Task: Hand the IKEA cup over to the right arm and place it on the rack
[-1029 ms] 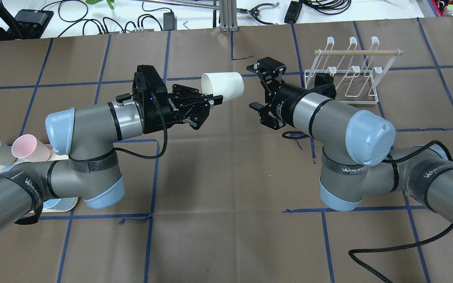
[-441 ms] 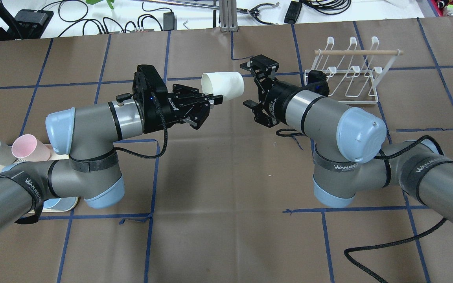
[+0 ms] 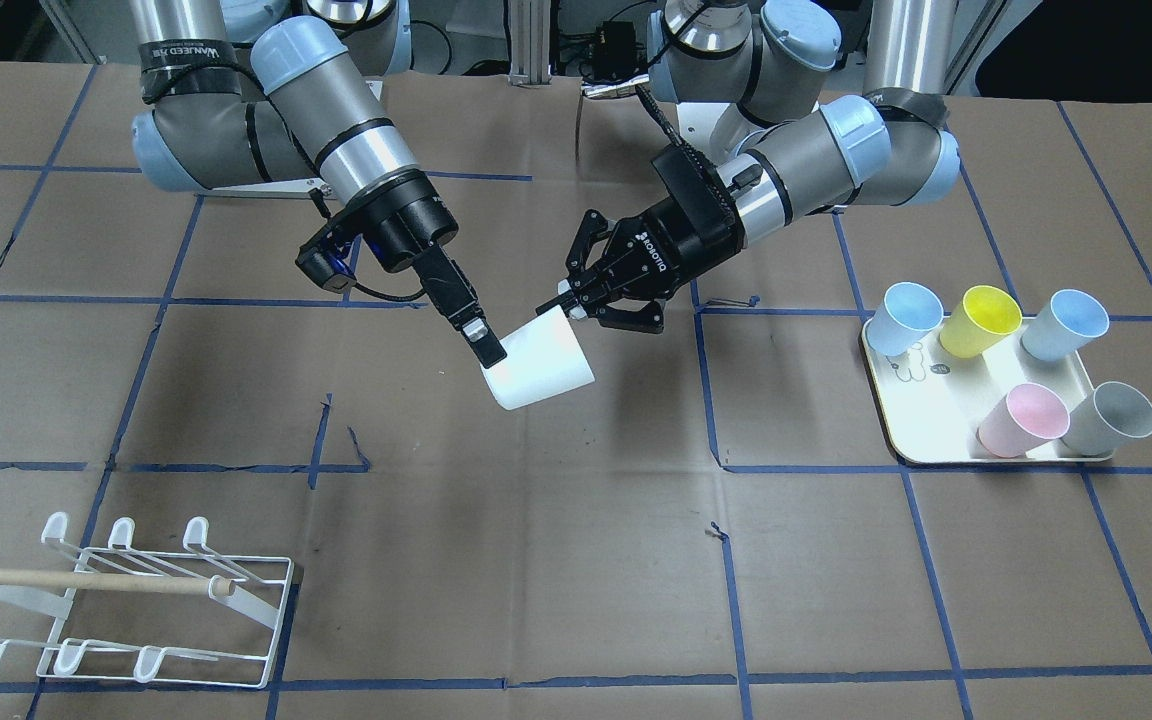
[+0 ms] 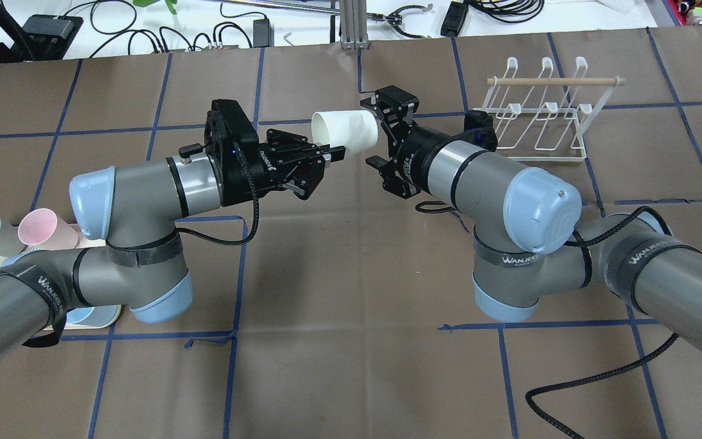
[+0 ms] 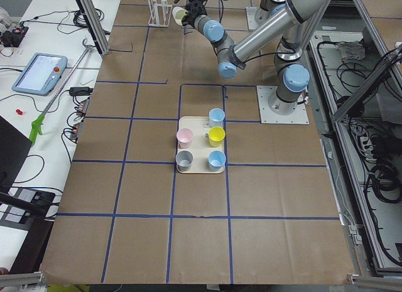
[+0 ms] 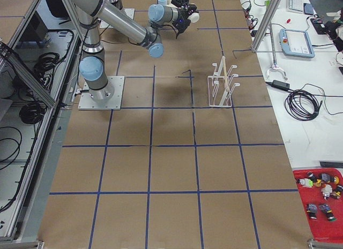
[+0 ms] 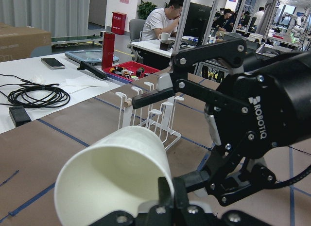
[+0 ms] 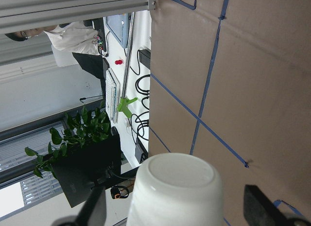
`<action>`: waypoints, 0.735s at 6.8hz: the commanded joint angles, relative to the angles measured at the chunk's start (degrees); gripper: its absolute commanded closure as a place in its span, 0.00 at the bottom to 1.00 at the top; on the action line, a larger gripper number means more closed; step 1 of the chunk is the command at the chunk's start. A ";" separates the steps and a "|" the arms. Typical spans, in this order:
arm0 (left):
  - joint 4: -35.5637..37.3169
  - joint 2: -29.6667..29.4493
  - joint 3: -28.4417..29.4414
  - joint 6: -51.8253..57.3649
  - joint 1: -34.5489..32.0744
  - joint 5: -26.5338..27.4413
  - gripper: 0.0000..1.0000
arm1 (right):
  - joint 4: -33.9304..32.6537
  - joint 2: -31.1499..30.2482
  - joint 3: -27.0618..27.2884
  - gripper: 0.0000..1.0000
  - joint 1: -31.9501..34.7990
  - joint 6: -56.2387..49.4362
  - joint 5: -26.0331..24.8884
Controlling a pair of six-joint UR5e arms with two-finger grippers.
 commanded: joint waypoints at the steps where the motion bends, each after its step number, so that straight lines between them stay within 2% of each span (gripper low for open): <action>1: 0.00 0.13 0.00 -0.39 0.01 0.00 0.99 | 0.07 1.32 -1.54 0.02 0.42 0.22 -0.10; 5: 0.00 0.13 0.00 -0.48 0.01 0.00 0.99 | -0.02 4.75 -4.36 0.02 1.65 0.22 -0.10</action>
